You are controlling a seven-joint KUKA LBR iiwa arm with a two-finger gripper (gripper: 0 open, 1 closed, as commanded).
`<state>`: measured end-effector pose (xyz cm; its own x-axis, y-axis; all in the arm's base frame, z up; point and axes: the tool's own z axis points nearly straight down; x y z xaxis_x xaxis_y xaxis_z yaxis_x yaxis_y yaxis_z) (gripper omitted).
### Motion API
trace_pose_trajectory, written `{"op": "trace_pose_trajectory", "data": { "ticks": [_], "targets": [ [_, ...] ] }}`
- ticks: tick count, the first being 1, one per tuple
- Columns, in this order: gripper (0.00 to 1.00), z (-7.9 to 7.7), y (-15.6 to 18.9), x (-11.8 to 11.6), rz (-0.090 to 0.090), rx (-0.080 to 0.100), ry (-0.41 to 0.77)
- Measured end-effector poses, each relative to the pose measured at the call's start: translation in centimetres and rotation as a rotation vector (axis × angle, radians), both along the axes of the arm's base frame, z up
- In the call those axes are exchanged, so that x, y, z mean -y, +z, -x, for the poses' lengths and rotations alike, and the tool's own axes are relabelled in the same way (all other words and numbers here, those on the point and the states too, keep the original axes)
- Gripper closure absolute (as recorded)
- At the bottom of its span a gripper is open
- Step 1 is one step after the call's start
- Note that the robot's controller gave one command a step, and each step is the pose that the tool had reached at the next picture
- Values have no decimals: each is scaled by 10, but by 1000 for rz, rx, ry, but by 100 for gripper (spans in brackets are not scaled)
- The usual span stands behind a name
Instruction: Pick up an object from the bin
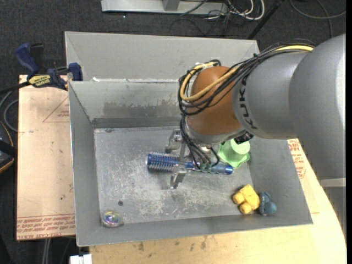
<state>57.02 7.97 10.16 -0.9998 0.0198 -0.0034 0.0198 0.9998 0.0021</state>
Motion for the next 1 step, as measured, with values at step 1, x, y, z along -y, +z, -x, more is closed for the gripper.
{"op": "trace_pose_trajectory", "data": {
  "ticks": [1],
  "targets": [
    [0, 2, -2, 7, 1, -3, -183]
  ]
}}
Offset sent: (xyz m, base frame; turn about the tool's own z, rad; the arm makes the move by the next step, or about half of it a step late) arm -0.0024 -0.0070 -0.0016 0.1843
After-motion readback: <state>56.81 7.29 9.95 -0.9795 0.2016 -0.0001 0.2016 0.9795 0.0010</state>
